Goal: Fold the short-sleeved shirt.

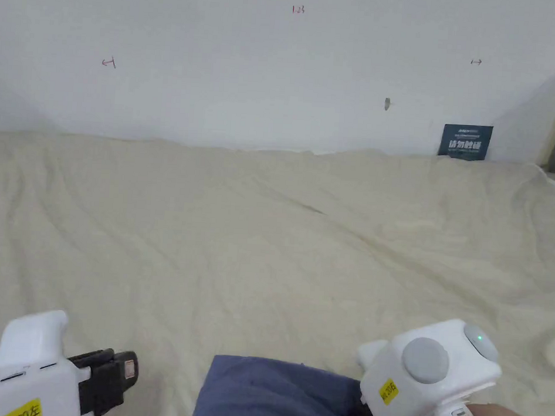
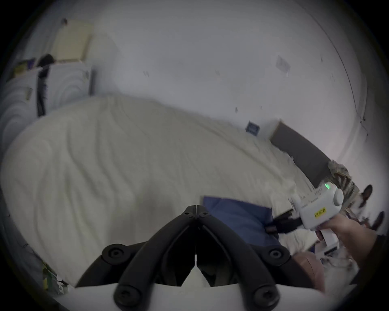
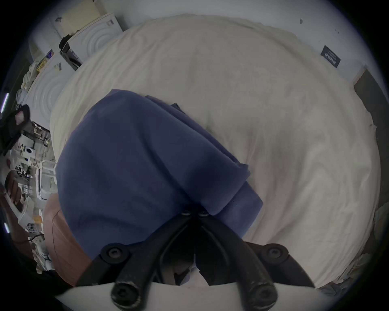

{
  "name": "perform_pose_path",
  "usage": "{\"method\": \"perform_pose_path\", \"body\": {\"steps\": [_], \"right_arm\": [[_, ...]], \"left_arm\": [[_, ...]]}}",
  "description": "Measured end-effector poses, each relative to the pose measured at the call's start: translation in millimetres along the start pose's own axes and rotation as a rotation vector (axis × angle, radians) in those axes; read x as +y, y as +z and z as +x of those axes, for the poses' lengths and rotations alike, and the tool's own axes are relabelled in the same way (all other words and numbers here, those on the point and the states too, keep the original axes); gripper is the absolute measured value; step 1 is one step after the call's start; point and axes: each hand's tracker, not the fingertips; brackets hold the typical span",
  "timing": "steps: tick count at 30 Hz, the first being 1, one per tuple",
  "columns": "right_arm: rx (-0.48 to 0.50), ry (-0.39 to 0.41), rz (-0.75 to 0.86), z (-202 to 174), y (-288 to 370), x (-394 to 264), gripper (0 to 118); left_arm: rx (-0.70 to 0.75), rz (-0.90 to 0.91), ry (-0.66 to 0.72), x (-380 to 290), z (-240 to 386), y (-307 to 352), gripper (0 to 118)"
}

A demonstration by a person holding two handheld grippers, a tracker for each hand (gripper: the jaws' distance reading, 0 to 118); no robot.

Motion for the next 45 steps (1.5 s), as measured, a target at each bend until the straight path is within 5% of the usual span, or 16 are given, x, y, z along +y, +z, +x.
{"method": "perform_pose_path", "body": {"steps": [4, 5, 6, 8, 13, 17, 20, 24, 26, 27, 29, 36, 41, 45], "right_arm": [[0.004, 0.003, -0.033, -1.3, -8.9, 4.1, 0], [0.002, 0.008, -0.032, -2.2, -10.2, 3.5, 0], [-0.001, 0.016, -0.031, -3.2, -9.8, 3.8, 0], [-0.007, 0.033, -0.031, -4.4, -7.4, 3.1, 0], [0.029, 0.021, -0.019, 3.7, -6.9, 0.4, 0], [0.078, -0.016, -0.010, 13.8, -7.4, -2.1, 0], [0.091, -0.018, 0.001, 15.2, -7.5, -4.7, 0], [0.101, -0.017, 0.022, 16.4, -7.4, -9.4, 0], [0.107, -0.020, 0.036, 17.2, -6.9, -11.9, 0], [0.109, -0.015, 0.047, 16.9, -5.5, -13.9, 0], [0.086, 0.009, 0.097, 12.0, 6.0, -21.7, 0], [0.124, -0.055, 0.337, -8.6, 51.5, -64.4, 0], [0.049, -0.071, 0.381, -19.8, 68.3, -66.1, 0], [0.050, -0.101, 0.421, -31.0, 73.2, -66.3, 0]], "left_arm": [[-0.194, -0.246, 0.109, 20.3, -24.7, -55.8, 5], [-0.270, -0.304, 0.139, 22.0, -31.3, -69.5, 22], [-0.322, -0.335, 0.162, 23.2, -39.3, -81.7, 55], [-0.446, -0.433, 0.219, 21.6, -53.5, -107.4, 82], [-0.555, -0.615, 0.338, 3.0, -63.5, -153.0, 101], [-0.727, -0.581, 0.529, -6.7, -52.6, -169.2, 118], [-0.779, -0.638, 0.552, -24.0, -26.0, -186.8, 118], [-0.733, -0.622, 0.319, -30.3, 25.7, -165.2, 118], [-0.704, -0.617, 0.322, -21.2, 9.7, -169.0, 115], [-0.668, -0.598, 0.356, -19.5, 7.7, -165.4, 94], [-0.496, -0.565, 0.325, -11.8, -6.4, -164.1, 22], [-0.414, -0.563, 0.130, 5.5, 8.1, -154.1, 22], [-0.319, -0.504, -0.075, 42.4, 5.4, -106.7, 22], [-0.053, -0.474, -0.153, 83.8, -56.6, -57.9, 22]]}}
